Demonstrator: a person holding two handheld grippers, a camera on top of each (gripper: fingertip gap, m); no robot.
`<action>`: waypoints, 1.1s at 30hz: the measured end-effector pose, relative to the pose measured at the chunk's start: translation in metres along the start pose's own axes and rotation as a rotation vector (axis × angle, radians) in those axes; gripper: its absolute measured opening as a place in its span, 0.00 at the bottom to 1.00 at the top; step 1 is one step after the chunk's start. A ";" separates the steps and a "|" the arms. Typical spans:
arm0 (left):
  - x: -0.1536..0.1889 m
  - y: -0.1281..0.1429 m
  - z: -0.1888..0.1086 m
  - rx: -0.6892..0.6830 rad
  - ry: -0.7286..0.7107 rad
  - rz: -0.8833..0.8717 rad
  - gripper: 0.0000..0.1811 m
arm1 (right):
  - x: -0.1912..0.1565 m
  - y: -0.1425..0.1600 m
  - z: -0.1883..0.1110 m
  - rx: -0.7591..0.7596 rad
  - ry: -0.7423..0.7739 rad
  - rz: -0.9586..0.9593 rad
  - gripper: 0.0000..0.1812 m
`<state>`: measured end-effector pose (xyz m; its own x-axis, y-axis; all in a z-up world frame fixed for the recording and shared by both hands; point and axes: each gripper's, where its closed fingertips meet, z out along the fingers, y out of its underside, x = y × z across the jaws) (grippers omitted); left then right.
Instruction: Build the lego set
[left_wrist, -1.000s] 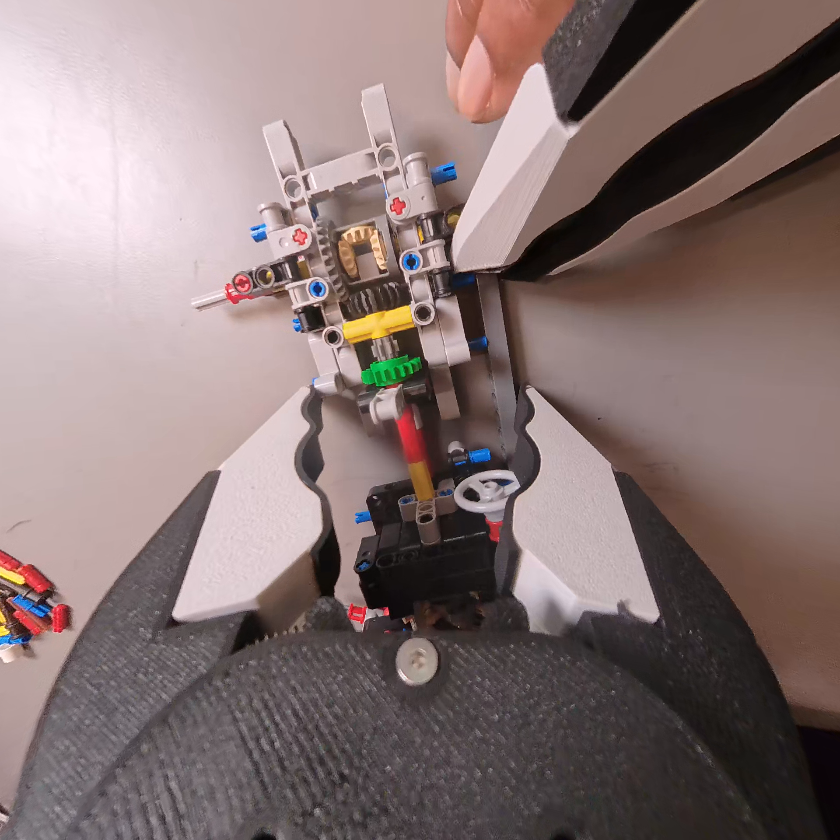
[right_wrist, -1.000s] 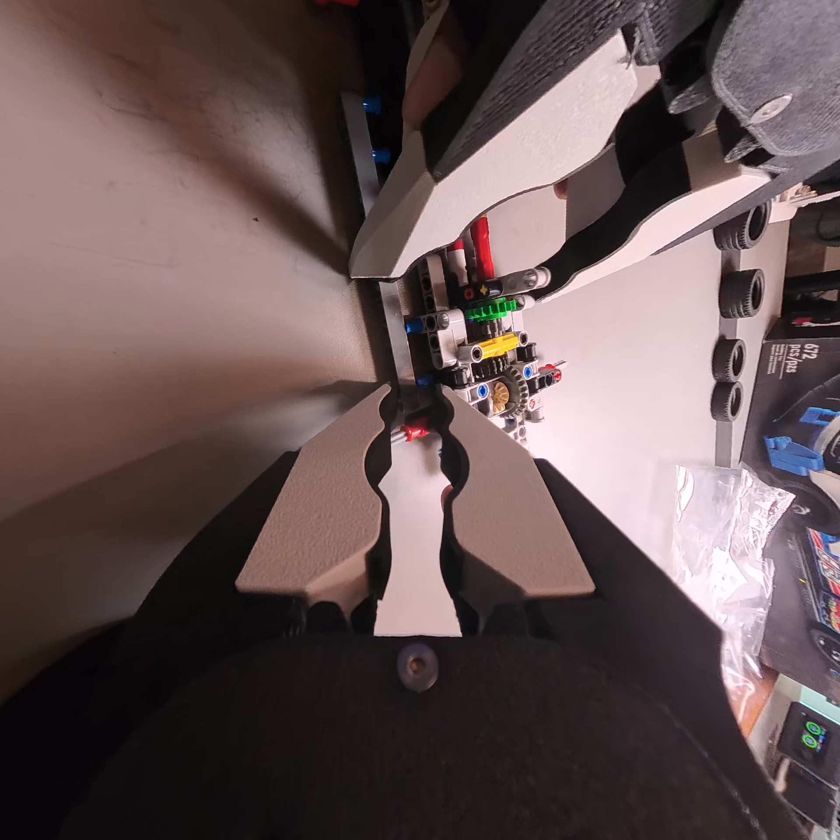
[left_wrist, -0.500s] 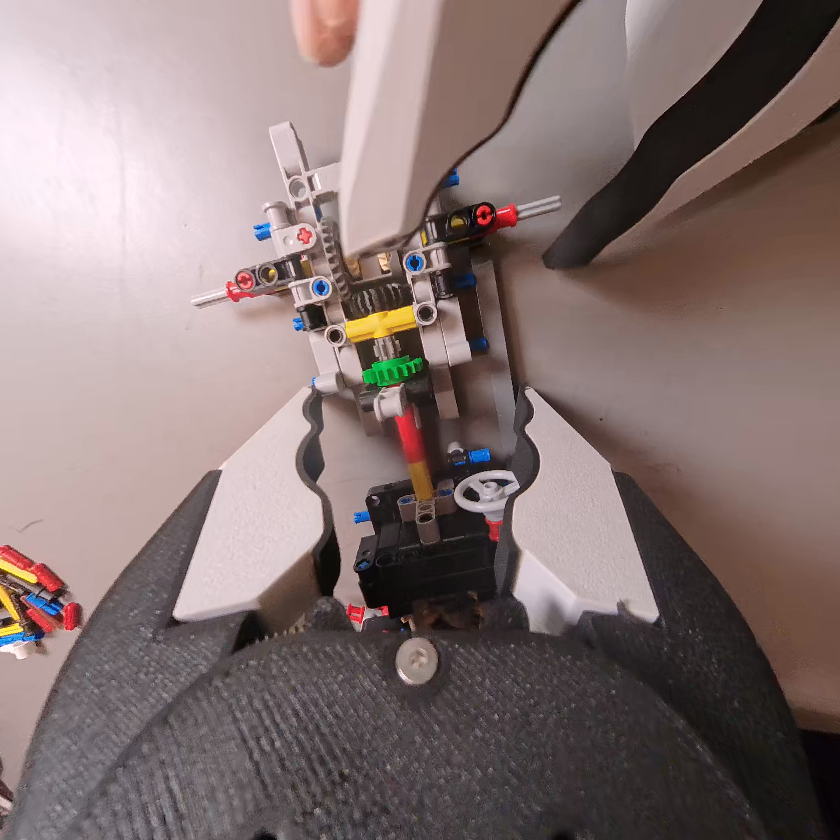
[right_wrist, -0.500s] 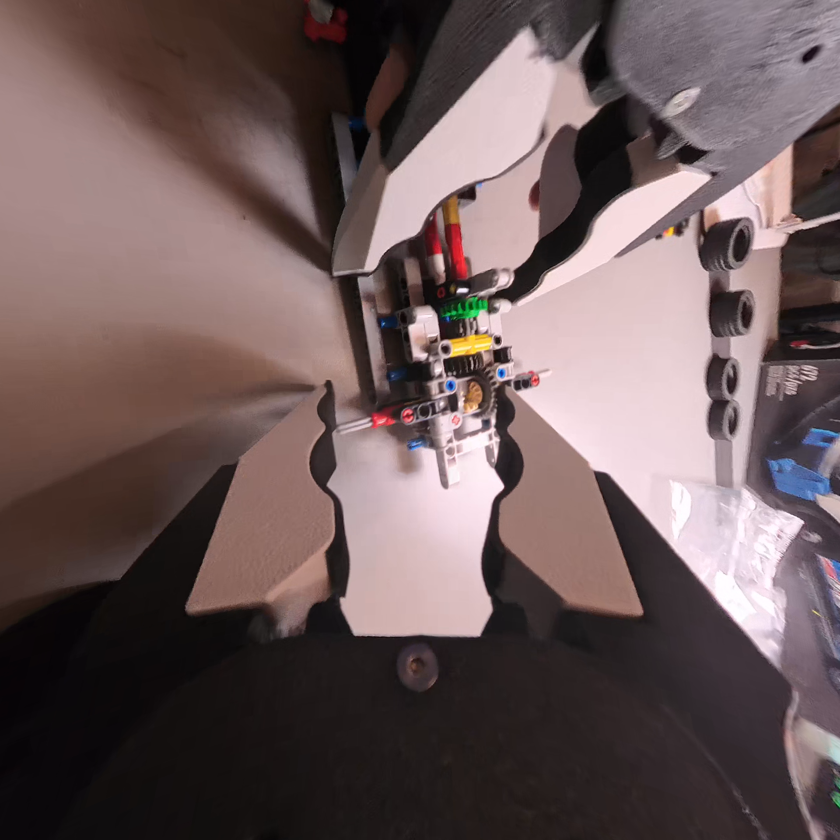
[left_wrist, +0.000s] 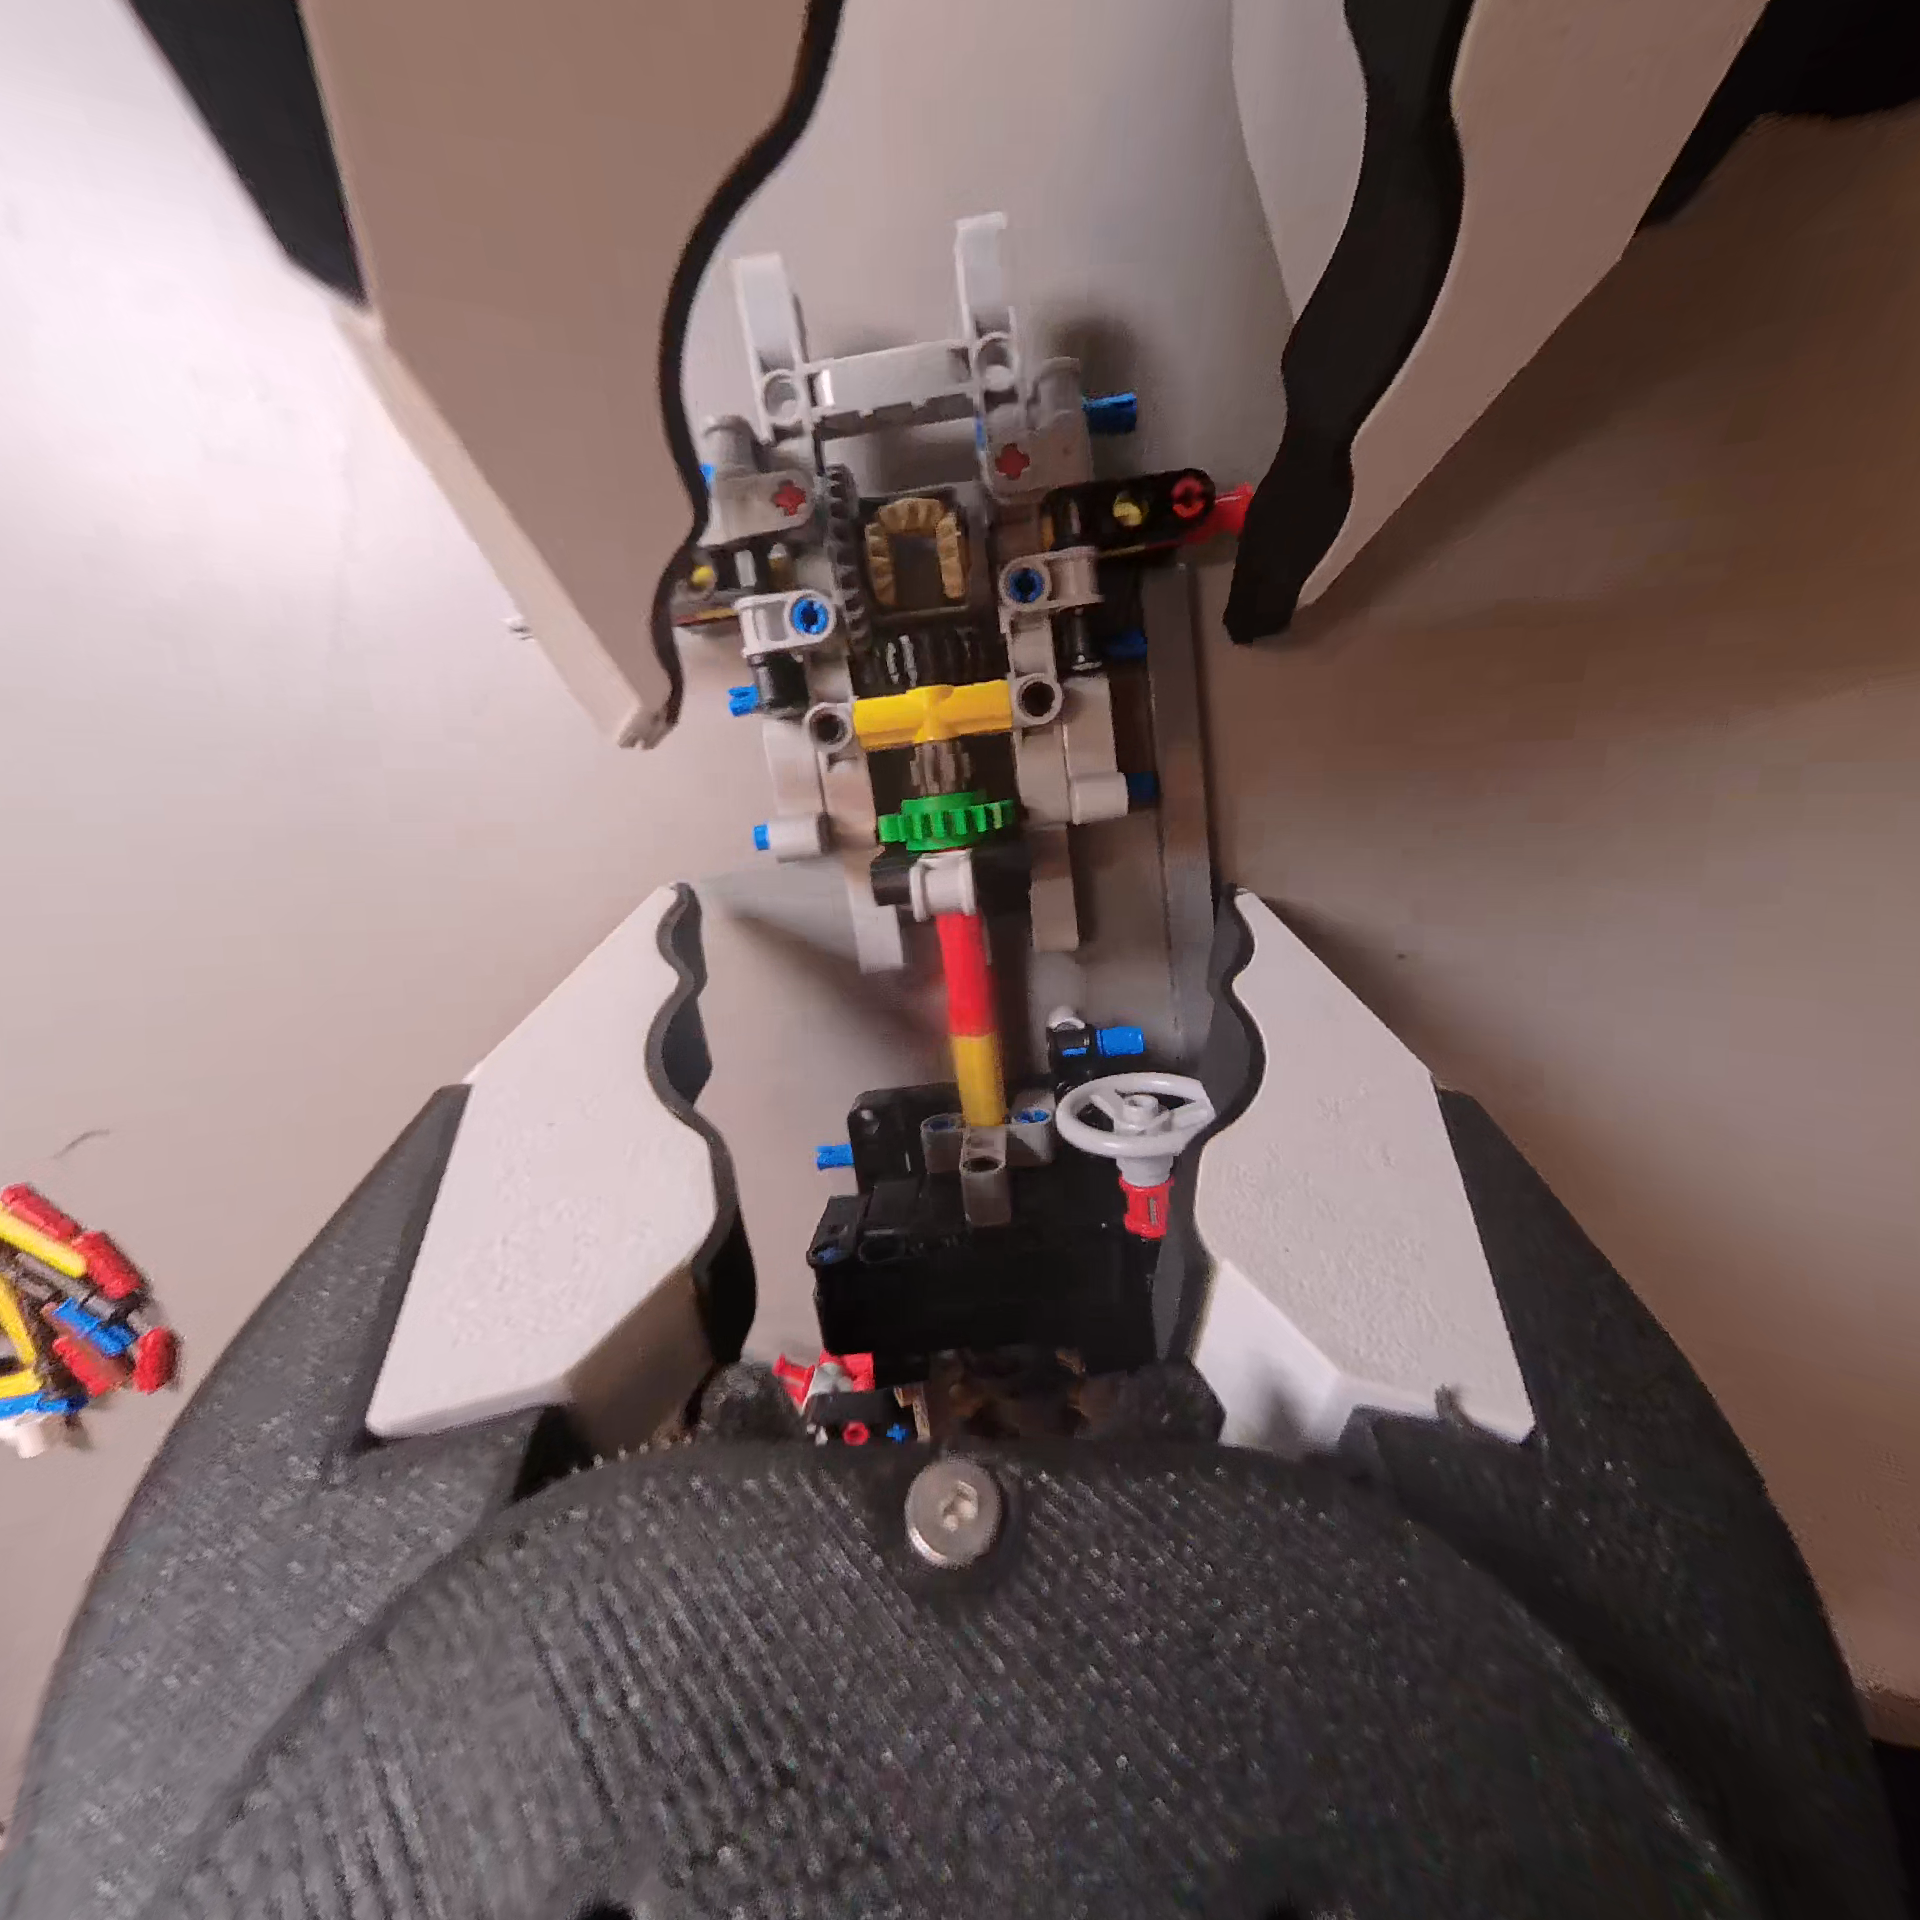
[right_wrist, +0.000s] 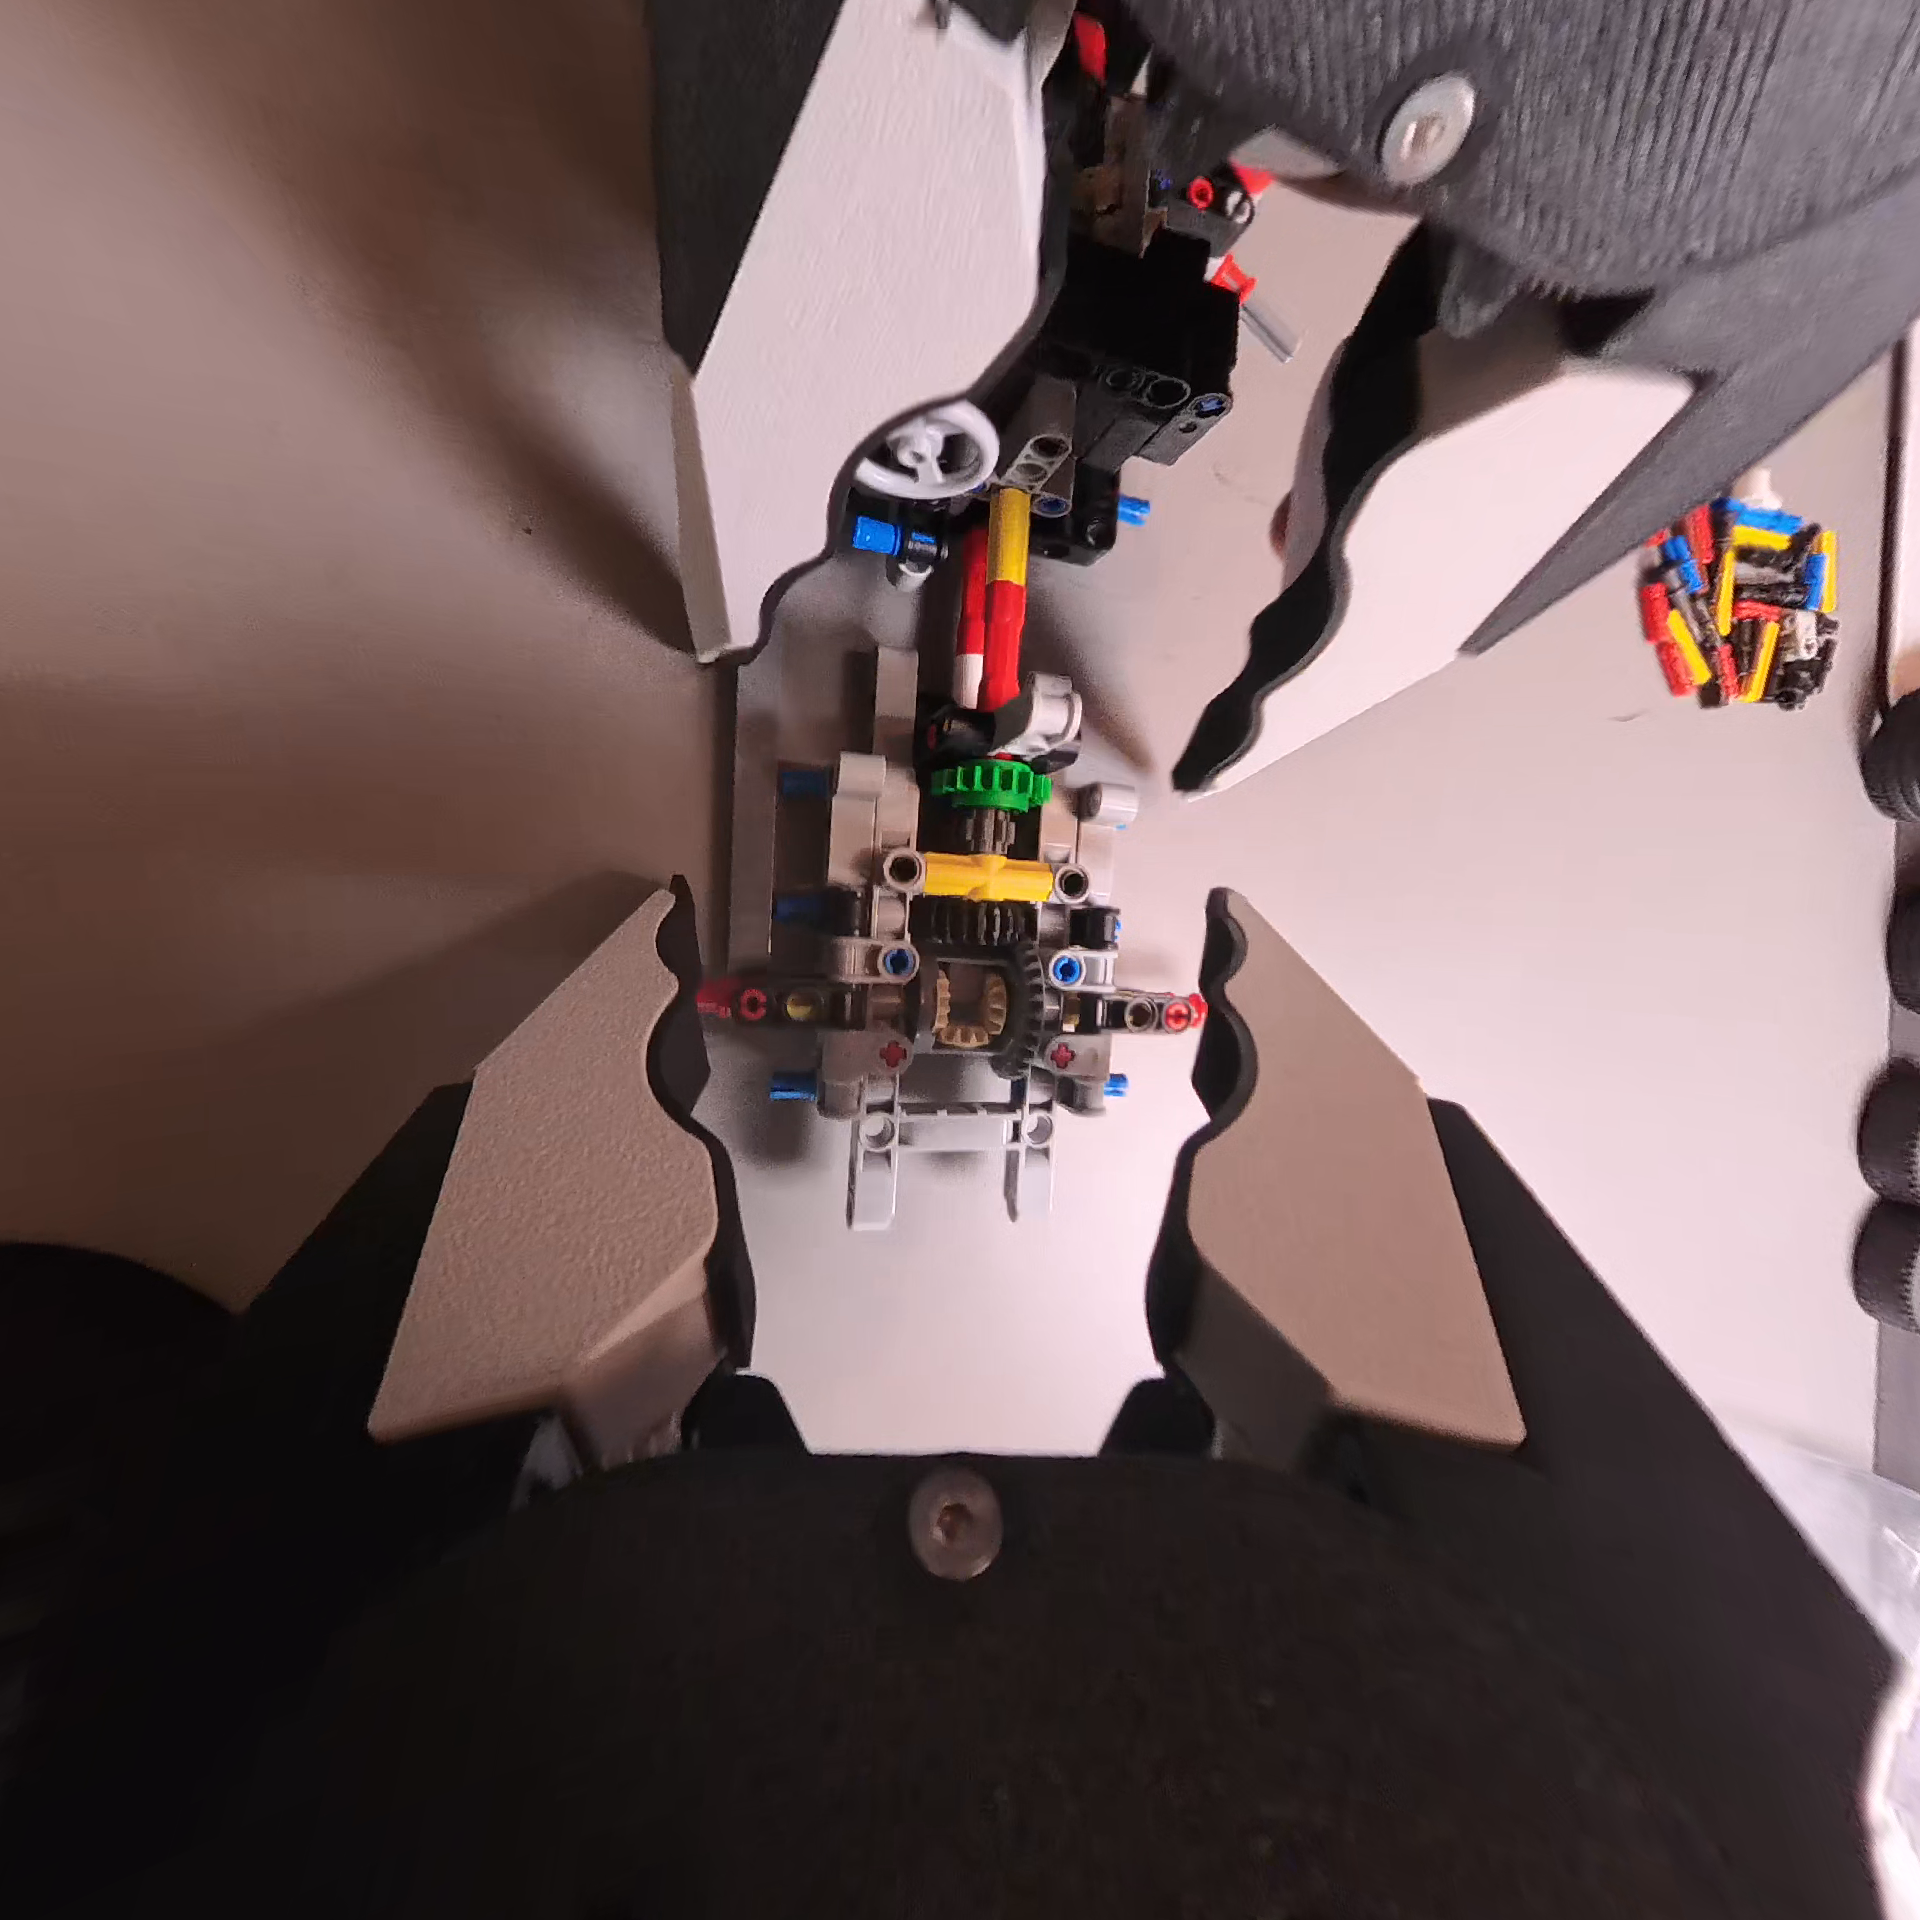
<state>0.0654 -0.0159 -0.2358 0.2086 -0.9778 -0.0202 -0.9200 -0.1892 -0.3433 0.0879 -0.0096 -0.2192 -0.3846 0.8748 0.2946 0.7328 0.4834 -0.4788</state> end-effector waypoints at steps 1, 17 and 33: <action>-0.001 0.002 -0.003 0.005 -0.012 -0.002 0.54 | 0.000 -0.001 -0.001 0.013 -0.003 0.009 0.51; 0.020 0.060 -0.020 -0.035 -0.068 -0.083 0.60 | -0.005 0.006 0.010 -0.078 -0.122 0.114 0.49; 0.032 0.068 -0.024 0.007 -0.035 -0.113 0.53 | -0.009 0.005 0.010 -0.052 -0.145 0.127 0.42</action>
<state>0.0021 -0.0624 -0.2375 0.3226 -0.9464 -0.0132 -0.8875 -0.2976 -0.3518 0.0895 -0.0148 -0.2323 -0.3612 0.9259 0.1104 0.8073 0.3698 -0.4599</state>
